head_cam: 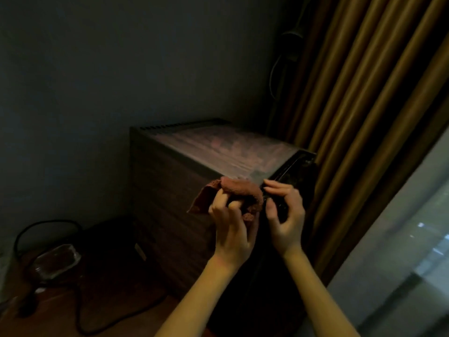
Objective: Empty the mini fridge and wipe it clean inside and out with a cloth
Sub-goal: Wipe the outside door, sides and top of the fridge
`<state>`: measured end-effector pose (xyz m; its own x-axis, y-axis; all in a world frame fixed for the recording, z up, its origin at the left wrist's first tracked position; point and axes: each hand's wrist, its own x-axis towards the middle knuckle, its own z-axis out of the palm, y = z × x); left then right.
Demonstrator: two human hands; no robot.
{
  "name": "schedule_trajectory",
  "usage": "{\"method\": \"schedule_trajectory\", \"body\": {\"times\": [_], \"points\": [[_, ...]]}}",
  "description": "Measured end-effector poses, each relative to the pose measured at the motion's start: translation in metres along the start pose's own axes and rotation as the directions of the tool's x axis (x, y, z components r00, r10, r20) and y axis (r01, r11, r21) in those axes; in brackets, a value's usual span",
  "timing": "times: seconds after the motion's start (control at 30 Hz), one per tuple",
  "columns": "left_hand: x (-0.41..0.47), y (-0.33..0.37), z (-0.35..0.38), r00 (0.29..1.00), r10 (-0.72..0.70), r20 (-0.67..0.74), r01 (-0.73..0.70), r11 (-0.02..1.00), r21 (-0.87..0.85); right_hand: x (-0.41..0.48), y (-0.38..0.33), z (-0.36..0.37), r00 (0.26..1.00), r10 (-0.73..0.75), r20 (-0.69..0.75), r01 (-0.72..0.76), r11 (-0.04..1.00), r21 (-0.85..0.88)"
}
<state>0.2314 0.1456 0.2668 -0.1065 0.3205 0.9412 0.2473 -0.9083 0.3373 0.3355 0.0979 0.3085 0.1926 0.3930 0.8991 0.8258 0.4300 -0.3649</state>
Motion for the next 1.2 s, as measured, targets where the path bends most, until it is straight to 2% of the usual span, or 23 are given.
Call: {"method": "schedule_trajectory", "body": {"times": [0.1, 0.23, 0.3, 0.37, 0.4, 0.47, 0.53, 0.63, 0.73, 0.87, 0.97, 1.07, 1.2], "points": [[0.022, 0.009, 0.003, 0.995, -0.093, 0.039, 0.098, 0.983, -0.155, 0.000, -0.003, -0.002, 1.000, 0.023, 0.020, -0.023, 1.000, -0.007], [0.023, 0.006, 0.004, 0.975, -0.158, 0.155, 0.185, 0.966, -0.180, 0.001, -0.003, -0.002, 0.999, 0.047, 0.024, -0.047, 0.999, 0.000], [0.017, 0.001, 0.005, 0.953, -0.282, 0.111, 0.297, 0.942, -0.159, 0.001, -0.004, -0.002, 0.999, 0.047, 0.024, -0.048, 0.999, 0.002], [0.010, 0.001, 0.005, 0.882, -0.469, 0.033, 0.469, 0.871, -0.148, 0.000, -0.004, 0.000, 0.998, 0.055, 0.024, -0.055, 0.998, -0.007], [0.004, 0.003, 0.005, 0.854, -0.520, 0.026, 0.516, 0.840, -0.169, -0.001, -0.004, 0.000, 0.998, 0.061, 0.021, -0.061, 0.998, -0.010], [-0.008, 0.010, 0.004, 0.855, -0.514, 0.073, 0.517, 0.833, -0.199, -0.002, -0.004, 0.000, 0.998, 0.068, 0.017, -0.068, 0.998, -0.009], [-0.015, 0.023, 0.002, 0.855, -0.481, 0.192, 0.514, 0.833, -0.205, -0.002, -0.004, -0.001, 0.997, 0.072, 0.019, -0.072, 0.997, 0.000], [-0.010, 0.038, 0.001, 0.881, -0.355, 0.314, 0.424, 0.886, -0.186, -0.002, -0.004, -0.003, 0.996, 0.078, 0.032, -0.079, 0.997, 0.022], [0.006, 0.036, 0.003, 0.899, -0.293, 0.324, 0.361, 0.916, -0.172, -0.002, -0.003, -0.003, 0.995, 0.091, 0.035, -0.092, 0.995, 0.025], [0.005, 0.033, 0.008, 0.904, -0.354, 0.241, 0.407, 0.884, -0.230, -0.002, -0.001, -0.005, 0.994, 0.090, 0.058, -0.092, 0.996, 0.021], [-0.008, 0.042, 0.017, 0.824, -0.551, 0.133, 0.566, 0.790, -0.235, -0.001, -0.004, -0.006, 0.994, 0.079, 0.071, -0.082, 0.996, 0.044], [-0.033, 0.051, 0.019, 0.684, -0.722, 0.106, 0.728, 0.665, -0.168, 0.000, -0.006, -0.007, 0.991, 0.098, 0.087, -0.102, 0.994, 0.042], [-0.043, 0.065, 0.007, 0.653, -0.727, 0.211, 0.756, 0.613, -0.227, 0.000, -0.009, -0.011, 0.982, 0.130, 0.138, -0.134, 0.991, 0.026]]}}
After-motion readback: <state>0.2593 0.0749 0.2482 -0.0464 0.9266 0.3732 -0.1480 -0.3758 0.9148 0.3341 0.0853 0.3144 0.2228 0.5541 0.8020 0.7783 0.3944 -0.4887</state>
